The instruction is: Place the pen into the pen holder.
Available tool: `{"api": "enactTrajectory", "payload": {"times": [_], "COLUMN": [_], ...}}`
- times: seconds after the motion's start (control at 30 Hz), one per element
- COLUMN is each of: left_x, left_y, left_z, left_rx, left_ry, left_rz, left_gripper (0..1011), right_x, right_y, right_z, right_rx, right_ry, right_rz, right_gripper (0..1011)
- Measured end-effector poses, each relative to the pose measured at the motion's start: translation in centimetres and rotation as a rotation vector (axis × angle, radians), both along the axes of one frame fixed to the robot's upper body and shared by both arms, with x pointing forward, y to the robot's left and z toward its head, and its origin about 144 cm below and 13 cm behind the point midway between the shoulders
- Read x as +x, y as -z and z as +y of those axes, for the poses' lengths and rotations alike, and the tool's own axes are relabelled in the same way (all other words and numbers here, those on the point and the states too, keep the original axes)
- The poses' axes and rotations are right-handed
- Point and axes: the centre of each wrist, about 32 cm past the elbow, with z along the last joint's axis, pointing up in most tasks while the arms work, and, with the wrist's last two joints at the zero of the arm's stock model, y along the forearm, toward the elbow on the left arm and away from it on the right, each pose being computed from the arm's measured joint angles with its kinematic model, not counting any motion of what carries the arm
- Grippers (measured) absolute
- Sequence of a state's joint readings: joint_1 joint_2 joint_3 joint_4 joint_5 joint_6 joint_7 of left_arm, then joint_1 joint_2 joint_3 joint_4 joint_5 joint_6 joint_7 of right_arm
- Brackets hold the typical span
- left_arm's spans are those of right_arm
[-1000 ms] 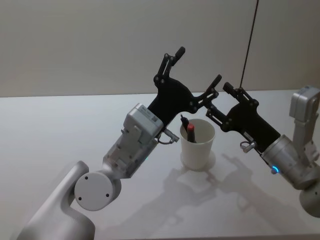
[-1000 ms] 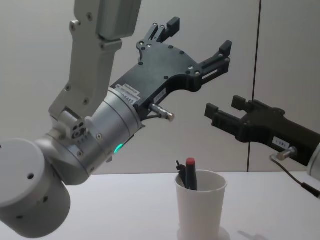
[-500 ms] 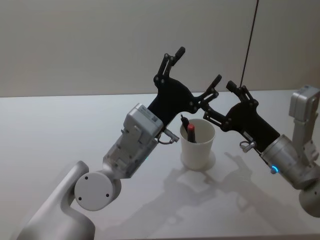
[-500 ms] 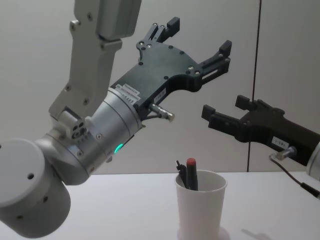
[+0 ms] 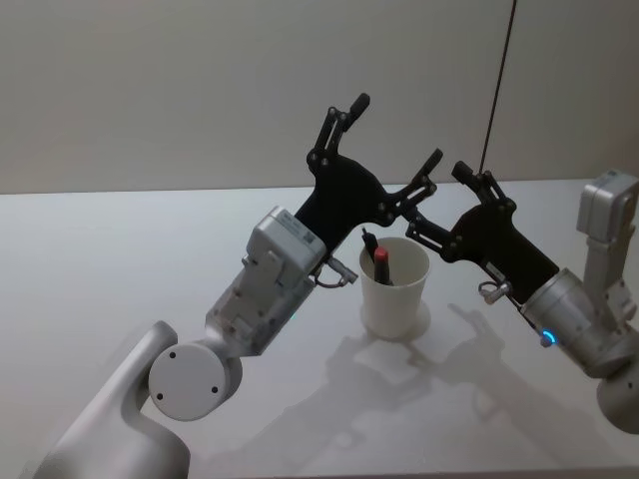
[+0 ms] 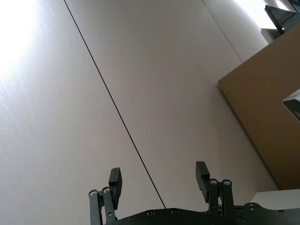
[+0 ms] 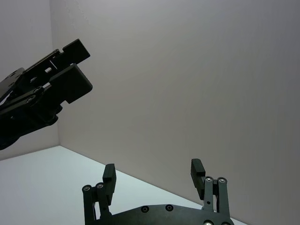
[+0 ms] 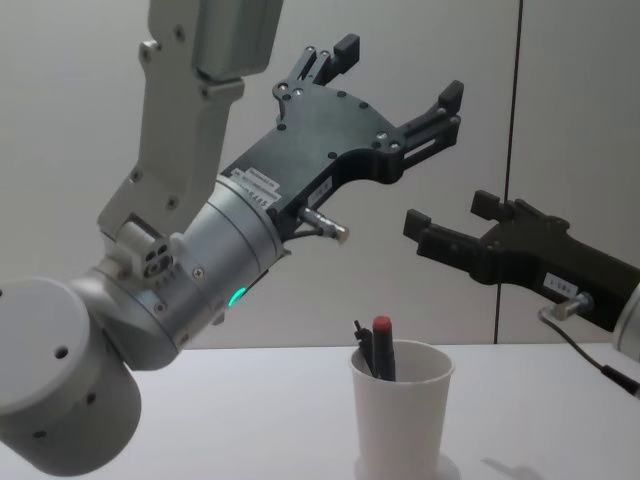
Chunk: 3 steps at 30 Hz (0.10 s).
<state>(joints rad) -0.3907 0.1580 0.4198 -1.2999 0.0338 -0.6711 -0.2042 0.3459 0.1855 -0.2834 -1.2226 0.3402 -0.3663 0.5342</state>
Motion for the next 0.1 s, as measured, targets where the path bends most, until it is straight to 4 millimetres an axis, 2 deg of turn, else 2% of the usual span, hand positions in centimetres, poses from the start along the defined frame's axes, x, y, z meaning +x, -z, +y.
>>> {"api": "enactTrajectory", "payload": {"times": [0.1], "left_x": [0.00], "left_y": [0.00], "left_z": [0.00], "left_rx": [0.000], "left_ry": [0.000], "left_rz": [0.000], "left_gripper": [1000], "right_x": [0.00], "right_y": [0.00], "right_z": [0.00], "right_rx": [0.000], "right_ry": [0.000], "right_rz": [0.000], "right_gripper": [1001]}}
